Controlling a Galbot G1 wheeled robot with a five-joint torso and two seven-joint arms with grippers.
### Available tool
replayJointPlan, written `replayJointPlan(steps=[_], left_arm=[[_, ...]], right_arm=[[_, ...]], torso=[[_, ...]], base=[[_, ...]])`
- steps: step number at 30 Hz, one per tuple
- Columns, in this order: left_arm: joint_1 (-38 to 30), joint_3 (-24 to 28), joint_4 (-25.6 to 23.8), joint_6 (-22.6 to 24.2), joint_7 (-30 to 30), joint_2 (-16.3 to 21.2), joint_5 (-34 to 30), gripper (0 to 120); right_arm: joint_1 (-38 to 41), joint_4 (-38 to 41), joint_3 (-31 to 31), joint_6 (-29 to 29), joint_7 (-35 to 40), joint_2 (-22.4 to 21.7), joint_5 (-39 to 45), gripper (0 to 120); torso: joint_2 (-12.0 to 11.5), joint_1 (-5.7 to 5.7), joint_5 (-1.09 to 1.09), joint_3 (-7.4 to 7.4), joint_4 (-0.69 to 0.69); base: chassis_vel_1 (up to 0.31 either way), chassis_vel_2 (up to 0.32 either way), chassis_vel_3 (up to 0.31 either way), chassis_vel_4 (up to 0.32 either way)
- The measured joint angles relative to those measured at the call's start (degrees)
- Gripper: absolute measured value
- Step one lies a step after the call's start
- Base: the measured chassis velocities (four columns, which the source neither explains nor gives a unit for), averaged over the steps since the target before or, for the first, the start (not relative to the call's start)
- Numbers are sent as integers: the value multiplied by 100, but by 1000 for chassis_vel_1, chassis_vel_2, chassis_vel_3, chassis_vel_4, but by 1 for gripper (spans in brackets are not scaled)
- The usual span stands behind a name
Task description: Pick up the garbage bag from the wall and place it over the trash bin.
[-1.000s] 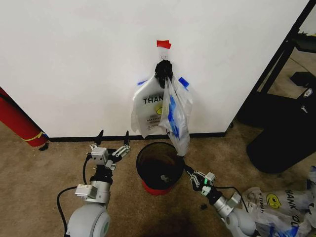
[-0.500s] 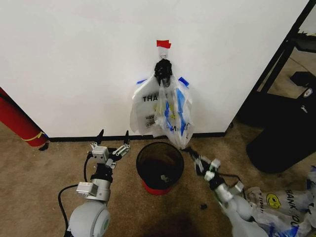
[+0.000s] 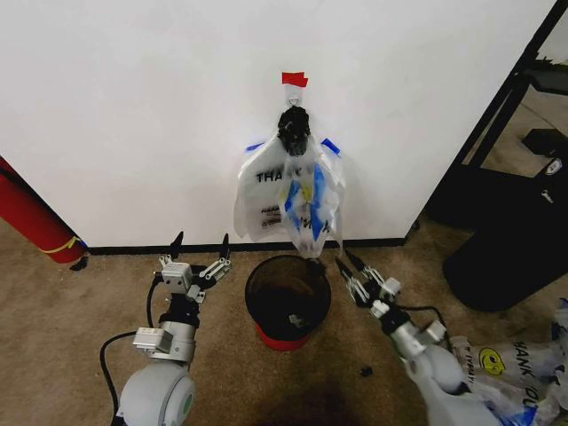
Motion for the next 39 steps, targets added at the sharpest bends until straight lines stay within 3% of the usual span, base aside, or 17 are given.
replayJointPlan(steps=[3, 6, 9, 13, 21, 26, 31, 39], left_arm=[[-8, 24, -4, 0, 0, -4, 20, 100], [-7, 24, -5, 0, 0, -3, 25, 100], [-9, 16, 0, 0, 0, 5, 28, 100], [-42, 9, 65, 0, 0, 26, 31, 100], [-185, -15, 286, -2, -22, 25, 16, 100], [-282, -16, 408, -2, -30, 1, 13, 100], [-324, -2, 460, -4, -33, -31, 14, 100], [-325, -24, 502, -18, -45, -57, 30, 100]], right_arm=[[-94, 30, 98, 255, -99, -76, -163, 66], [-130, 262, 6, 418, 359, -58, -104, 74], [-16, 634, -316, 698, 1350, 44, -98, 88], [651, 873, -855, 797, 2321, 128, -1042, 99], [1591, 482, -1661, 108, 3423, -83, -2599, 100], [1925, 229, -1754, -252, 3522, -95, -3257, 100], [2177, -80, -1739, -252, 3409, -22, -3680, 100], [2445, -259, -1703, -38, 3084, 101, -3939, 72]], torso=[[0, 0, 0, 0, 0], [0, 0, 0, 0, 0], [0, 0, 0, 0, 2], [0, 0, 0, 0, 4], [0, 0, -1, 1, 2], [0, 0, -1, 1, 1], [0, 0, -1, 1, 1], [0, 0, -1, 0, 1]], base=[[0, 0, 0, 0], [0, 0, 0, 0], [0, 0, 0, 0], [0, 0, 0, 0], [0, 0, 0, 0], [0, 0, 0, 0], [0, 0, 0, 0], [0, 0, 0, 0]])
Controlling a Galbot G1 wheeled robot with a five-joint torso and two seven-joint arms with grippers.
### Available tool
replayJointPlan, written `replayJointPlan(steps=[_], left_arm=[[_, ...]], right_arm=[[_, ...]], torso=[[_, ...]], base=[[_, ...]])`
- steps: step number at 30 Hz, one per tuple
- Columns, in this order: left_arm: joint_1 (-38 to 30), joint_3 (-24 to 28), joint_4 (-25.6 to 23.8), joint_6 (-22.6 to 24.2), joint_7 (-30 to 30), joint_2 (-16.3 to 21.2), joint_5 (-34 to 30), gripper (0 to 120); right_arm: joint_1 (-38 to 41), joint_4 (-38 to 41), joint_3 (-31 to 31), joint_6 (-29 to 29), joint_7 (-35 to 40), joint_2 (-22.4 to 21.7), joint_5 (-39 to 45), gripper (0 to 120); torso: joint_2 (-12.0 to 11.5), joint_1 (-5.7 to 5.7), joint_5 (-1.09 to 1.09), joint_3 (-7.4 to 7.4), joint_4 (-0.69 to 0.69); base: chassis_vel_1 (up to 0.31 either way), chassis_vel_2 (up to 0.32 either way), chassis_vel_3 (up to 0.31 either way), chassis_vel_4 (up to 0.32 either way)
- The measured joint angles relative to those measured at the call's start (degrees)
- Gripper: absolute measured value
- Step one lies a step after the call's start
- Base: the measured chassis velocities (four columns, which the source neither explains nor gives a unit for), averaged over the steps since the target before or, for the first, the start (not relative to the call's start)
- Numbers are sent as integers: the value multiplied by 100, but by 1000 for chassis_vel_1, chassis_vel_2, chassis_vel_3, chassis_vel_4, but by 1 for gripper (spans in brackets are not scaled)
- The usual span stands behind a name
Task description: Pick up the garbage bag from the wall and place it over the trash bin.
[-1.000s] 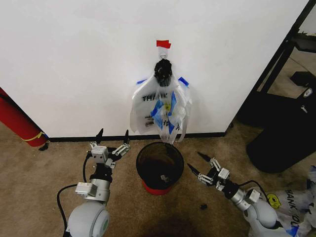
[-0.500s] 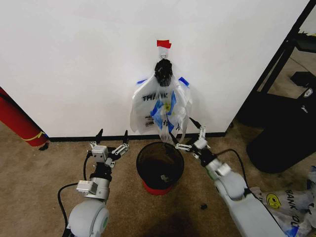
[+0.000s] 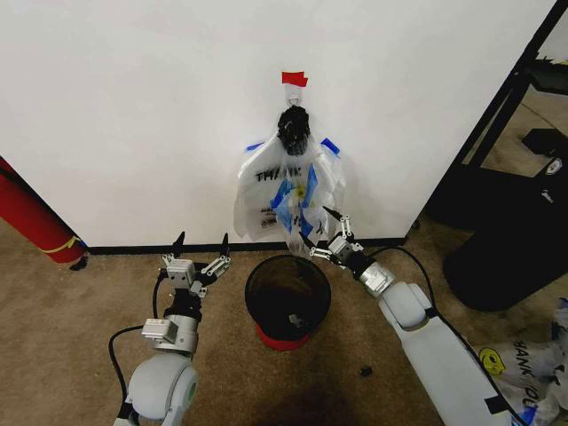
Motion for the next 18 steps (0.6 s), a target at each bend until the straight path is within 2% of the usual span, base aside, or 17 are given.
replayJointPlan(steps=[3, 5, 10, 11, 13, 18], left_arm=[[19, -1, 0, -6, -2, -23, 28, 100], [26, -2, -3, -8, -3, -30, 35, 100], [91, -9, -75, -13, -12, -53, 75, 100], [108, -14, -96, -14, -15, -62, 82, 100], [115, -15, -104, -14, -16, -66, 85, 100], [155, 3, -160, -17, -20, -103, 129, 100]], right_arm=[[120, -61, -10, 3, -69, 23, -119, 59], [140, -75, -8, 0, -88, 27, -149, 58], [137, -81, 130, -201, -249, -3, -253, 41], [87, -42, 184, -259, -300, -47, -232, 34], [54, -12, 210, -291, -331, -75, -202, 32], [-204, 151, 316, -439, -417, -254, 394, 11]], torso=[[0, 0, 0, 0, 0], [0, 0, 0, 0, 0], [0, 0, 0, 0, 1], [0, 0, 0, 0, 0], [0, 0, 0, 0, 0], [0, 0, 0, 0, 0]], base=[[0, 0, 0, 0], [0, 0, 0, 0], [0, 0, 0, 0], [0, 0, 0, 0], [0, 0, 0, 0], [0, 0, 0, 0]])
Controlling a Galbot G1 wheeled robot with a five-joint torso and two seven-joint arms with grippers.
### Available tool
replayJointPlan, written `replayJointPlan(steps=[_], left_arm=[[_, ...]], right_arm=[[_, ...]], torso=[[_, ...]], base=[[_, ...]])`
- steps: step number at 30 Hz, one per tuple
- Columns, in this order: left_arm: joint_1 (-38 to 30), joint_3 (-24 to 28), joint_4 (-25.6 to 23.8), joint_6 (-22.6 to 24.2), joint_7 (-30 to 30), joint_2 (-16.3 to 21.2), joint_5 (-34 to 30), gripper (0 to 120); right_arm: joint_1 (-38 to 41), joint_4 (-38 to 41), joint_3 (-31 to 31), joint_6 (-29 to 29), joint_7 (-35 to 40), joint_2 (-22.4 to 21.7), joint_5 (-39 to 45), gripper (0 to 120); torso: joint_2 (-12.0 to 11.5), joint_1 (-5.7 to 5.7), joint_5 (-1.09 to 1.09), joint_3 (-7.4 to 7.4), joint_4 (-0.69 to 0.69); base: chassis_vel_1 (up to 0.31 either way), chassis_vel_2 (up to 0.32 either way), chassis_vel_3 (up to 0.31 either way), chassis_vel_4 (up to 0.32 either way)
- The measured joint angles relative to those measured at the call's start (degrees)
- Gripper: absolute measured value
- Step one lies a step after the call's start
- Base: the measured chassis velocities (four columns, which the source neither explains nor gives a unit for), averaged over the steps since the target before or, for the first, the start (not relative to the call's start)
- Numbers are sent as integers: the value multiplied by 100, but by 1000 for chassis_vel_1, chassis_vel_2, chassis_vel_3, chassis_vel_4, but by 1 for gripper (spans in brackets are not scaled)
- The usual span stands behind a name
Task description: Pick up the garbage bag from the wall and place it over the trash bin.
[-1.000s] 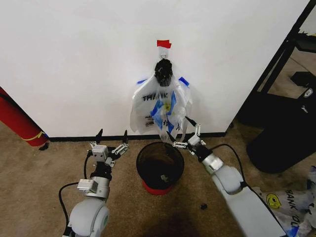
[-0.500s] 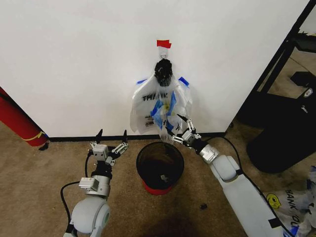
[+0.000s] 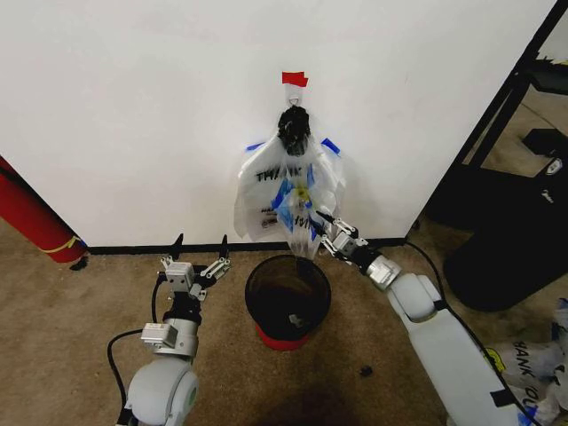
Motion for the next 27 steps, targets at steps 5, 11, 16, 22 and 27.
replayJointPlan(steps=[5, 11, 16, 22, 27], left_arm=[[-12, 28, -19, -16, 6, 16, 7, 100], [-142, 165, -46, -26, 213, 245, -408, 100], [-311, 347, -44, 74, 378, 488, -798, 100], [-1106, 1174, 104, 899, 481, 868, -1609, 100], [-1822, 1856, 524, 1373, 224, 829, -1950, 99]], right_arm=[[-153, 100, 2, -14, 71, -56, 799, 0], [-350, 283, -35, 96, 146, -68, 2428, 0], [-430, 417, -48, 118, 252, -27, 3312, 0], [-641, 585, -41, 31, 308, 116, 4119, 0], [-688, 524, -152, 23, 253, 279, 4044, 0]], torso=[[0, 0, 0, 0, 0], [0, 0, 0, 0, 0], [0, 0, 0, 0, 0], [0, 0, 0, 0, 0], [0, 0, 1, 0, 2]], base=[[0, 0, 0, 0], [0, 0, 0, 0], [0, 0, 0, 0], [0, 0, 0, 0], [0, 0, 0, 0]])
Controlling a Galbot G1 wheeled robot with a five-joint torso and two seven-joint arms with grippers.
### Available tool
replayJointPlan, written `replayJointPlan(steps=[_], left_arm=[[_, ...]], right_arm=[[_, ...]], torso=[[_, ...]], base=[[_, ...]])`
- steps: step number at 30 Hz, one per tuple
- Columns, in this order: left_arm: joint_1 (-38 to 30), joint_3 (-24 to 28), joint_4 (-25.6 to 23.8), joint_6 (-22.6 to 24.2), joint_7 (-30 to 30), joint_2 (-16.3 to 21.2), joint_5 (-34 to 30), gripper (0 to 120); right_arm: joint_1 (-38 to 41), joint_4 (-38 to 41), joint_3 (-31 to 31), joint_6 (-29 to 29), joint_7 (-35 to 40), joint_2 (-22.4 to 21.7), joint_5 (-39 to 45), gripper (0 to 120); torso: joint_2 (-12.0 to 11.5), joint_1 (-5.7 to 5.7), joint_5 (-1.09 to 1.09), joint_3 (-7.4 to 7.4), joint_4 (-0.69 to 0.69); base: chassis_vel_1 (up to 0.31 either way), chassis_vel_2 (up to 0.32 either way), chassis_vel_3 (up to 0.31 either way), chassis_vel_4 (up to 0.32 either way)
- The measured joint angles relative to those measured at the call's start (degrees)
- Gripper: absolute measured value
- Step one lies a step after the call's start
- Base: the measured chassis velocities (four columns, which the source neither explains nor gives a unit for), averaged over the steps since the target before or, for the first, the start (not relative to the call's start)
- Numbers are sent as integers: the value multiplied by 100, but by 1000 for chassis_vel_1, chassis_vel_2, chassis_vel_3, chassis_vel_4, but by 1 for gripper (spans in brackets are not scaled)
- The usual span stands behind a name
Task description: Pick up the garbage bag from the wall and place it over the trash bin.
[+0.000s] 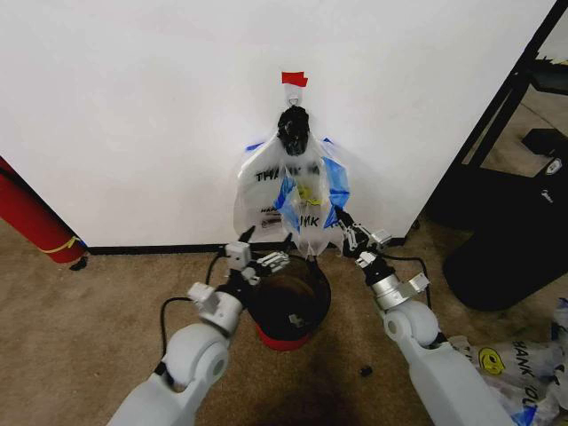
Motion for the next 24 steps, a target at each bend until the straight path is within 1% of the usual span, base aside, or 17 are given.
replayJointPlan(steps=[1, 3, 4, 5, 7, 9, 10, 11, 12, 15, 16, 17, 18, 19, 21, 24], left_arm=[[-182, 171, 120, 106, -88, -40, 48, 98], [-445, 339, 340, 212, -236, -94, 112, 95], [-615, 403, 496, 249, -315, -140, 125, 94], [-615, 403, 496, 249, -315, -140, 125, 94], [-886, 466, 767, 273, -418, -227, 126, 93], [-1166, 508, 1083, 274, -498, -335, 122, 85], [-1214, 516, 1138, 274, -513, -355, 120, 84], [-1369, 548, 1309, 274, -560, -424, 102, 77], [-1369, 548, 1309, 274, -560, -424, 102, 77], [-1502, 571, 1465, 270, -593, -508, 52, 63], [-1505, 572, 1474, 269, -594, -511, 51, 63], [-1516, 572, 1538, 261, -596, -525, 45, 55], [-1516, 573, 1565, 255, -594, -524, 44, 52], [-1516, 573, 1565, 255, -594, -524, 44, 52], [-1510, 573, 1616, 239, -576, -519, 45, 41], [-1525, 568, 1752, 217, -577, -532, 60, 30]], right_arm=[[-13, -18, -4, 0, -14, 49, -58, 0], [-24, -25, -3, 1, -24, 103, -112, 0], [-25, -25, 4, 6, -35, 127, -136, 0], [-25, -25, 4, 6, -35, 127, -136, 0], [-25, -26, 25, 17, -54, 145, -167, 0], [-26, -26, 43, 24, -62, 150, -189, 0], [-26, -26, 48, 26, -63, 150, -193, 0], [-33, -24, 64, 33, -73, 151, -214, 0], [-33, -24, 64, 33, -73, 151, -214, 0], [-48, -11, 82, 46, -85, 161, -246, 0], [-48, -11, 82, 46, -85, 162, -247, 0], [-49, -2, 88, 52, -89, 181, -263, 0], [-49, 7, 92, 54, -90, 191, -267, 0], [-49, 7, 92, 54, -90, 191, -267, 0], [-43, 27, 99, 56, -90, 204, -273, 0], [-40, 63, 111, 58, -91, 207, -275, 0]], torso=[[0, 0, -1, 0, -1], [0, 0, 0, 0, -1], [0, 0, 0, 0, -1], [0, 0, 0, 0, -1], [0, 0, 0, 0, -1], [0, 0, 0, 0, -2], [0, 0, 0, 0, -2], [0, 0, 0, 0, -2], [0, 0, 0, 0, -2], [0, 0, 0, 0, -2], [0, 0, 0, 0, -2], [0, 0, 0, 0, -1], [0, 0, 0, 0, -1], [0, 0, 0, 0, -1], [0, 0, 0, 0, -1], [0, 0, 0, 0, -1]], base=[[0, 0, 0, 0], [0, 0, 0, 0], [0, 0, 0, 0], [0, 0, 0, 0], [0, 0, 0, 0], [0, 0, 0, 0], [0, 0, 0, 0], [0, 0, 0, 0], [0, 0, 0, 0], [0, 0, 0, 0], [0, 0, 0, 0], [0, 0, 0, 0], [0, 0, 0, 0], [0, 0, 0, 0], [0, 0, 0, 0], [0, 0, 0, 0]])
